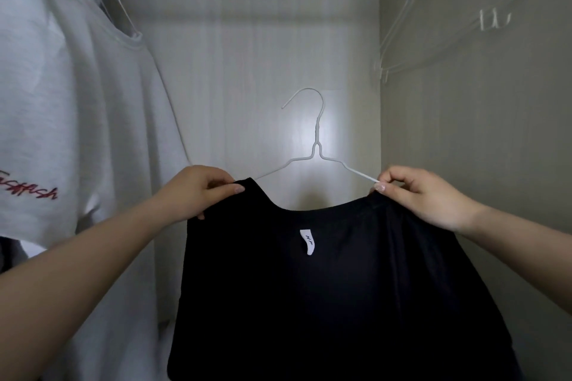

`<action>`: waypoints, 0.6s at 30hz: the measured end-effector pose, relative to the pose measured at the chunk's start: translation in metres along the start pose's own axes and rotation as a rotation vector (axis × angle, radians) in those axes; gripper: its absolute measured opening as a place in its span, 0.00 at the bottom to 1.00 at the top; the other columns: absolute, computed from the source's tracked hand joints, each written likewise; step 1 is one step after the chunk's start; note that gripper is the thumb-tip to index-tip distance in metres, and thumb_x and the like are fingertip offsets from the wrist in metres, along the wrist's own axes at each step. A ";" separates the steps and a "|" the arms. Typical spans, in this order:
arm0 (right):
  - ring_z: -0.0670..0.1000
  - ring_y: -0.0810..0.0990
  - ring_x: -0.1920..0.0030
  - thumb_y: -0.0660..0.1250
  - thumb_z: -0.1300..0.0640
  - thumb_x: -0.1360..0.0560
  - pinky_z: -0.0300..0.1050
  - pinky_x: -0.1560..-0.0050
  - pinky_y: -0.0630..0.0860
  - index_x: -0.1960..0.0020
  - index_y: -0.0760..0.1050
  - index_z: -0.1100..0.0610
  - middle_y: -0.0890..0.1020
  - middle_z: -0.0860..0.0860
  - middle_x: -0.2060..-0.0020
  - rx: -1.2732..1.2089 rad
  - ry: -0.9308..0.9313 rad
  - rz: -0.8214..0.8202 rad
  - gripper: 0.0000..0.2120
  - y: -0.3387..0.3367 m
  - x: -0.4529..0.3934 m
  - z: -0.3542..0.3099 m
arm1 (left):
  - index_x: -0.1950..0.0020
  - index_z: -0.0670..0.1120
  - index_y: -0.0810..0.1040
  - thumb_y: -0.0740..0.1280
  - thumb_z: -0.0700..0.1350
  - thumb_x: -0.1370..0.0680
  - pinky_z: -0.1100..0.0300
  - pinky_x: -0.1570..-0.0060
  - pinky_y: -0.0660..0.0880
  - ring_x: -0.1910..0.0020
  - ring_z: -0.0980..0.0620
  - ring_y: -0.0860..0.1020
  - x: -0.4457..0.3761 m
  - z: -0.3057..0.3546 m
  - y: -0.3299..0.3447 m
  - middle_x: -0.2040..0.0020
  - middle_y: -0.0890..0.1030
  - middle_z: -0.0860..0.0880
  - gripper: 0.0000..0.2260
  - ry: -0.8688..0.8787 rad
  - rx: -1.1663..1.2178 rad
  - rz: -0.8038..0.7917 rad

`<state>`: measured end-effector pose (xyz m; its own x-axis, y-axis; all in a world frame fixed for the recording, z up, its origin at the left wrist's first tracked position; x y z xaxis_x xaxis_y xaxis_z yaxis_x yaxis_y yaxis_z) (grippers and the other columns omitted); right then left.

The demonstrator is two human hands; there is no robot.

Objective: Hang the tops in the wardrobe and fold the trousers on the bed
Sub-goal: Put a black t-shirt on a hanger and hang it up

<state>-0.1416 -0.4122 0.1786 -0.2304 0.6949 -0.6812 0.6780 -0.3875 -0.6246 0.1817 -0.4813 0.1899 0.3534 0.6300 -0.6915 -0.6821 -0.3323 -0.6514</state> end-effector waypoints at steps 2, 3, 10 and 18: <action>0.59 0.79 0.59 0.59 0.32 0.33 0.52 0.55 0.76 0.59 0.75 0.45 0.82 0.50 0.63 0.056 -0.029 0.022 0.18 -0.001 0.000 -0.003 | 0.69 0.51 0.75 0.64 0.62 0.26 0.68 0.74 0.67 0.73 0.58 0.74 0.001 0.003 -0.001 0.74 0.75 0.53 0.18 0.045 -0.293 0.014; 0.58 0.78 0.61 0.59 0.33 0.32 0.49 0.57 0.75 0.59 0.74 0.45 0.81 0.51 0.64 0.066 -0.037 0.038 0.16 -0.002 0.000 -0.003 | 0.70 0.49 0.72 0.60 0.65 0.26 0.64 0.71 0.67 0.72 0.57 0.73 0.001 0.005 -0.001 0.75 0.73 0.52 0.22 0.065 -0.399 0.023; 0.44 0.71 0.67 0.64 0.49 0.24 0.32 0.65 0.67 0.61 0.74 0.48 0.77 0.46 0.67 0.042 -0.050 0.089 0.08 -0.010 0.001 -0.003 | 0.64 0.43 0.73 0.55 0.60 0.23 0.61 0.66 0.68 0.68 0.54 0.75 0.013 0.024 -0.008 0.71 0.74 0.52 0.22 0.288 -0.365 0.041; 0.50 0.79 0.57 0.62 0.53 0.22 0.36 0.55 0.71 0.55 0.76 0.47 0.81 0.45 0.59 0.022 -0.043 0.054 0.06 -0.004 0.003 -0.002 | 0.60 0.60 0.81 0.65 0.45 0.21 0.76 0.62 0.70 0.63 0.67 0.78 0.025 0.001 -0.012 0.62 0.83 0.61 0.12 0.086 0.152 0.142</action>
<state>-0.1438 -0.4076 0.1794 -0.2237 0.6459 -0.7299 0.6752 -0.4374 -0.5940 0.1984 -0.4606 0.1810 0.2954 0.5201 -0.8014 -0.8155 -0.2998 -0.4951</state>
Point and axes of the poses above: each hand's wrist, its own x-axis away from the middle knuckle, its own y-axis out of the palm, z = x × y, the point moved 8 cm from there along -x, towards the middle knuckle
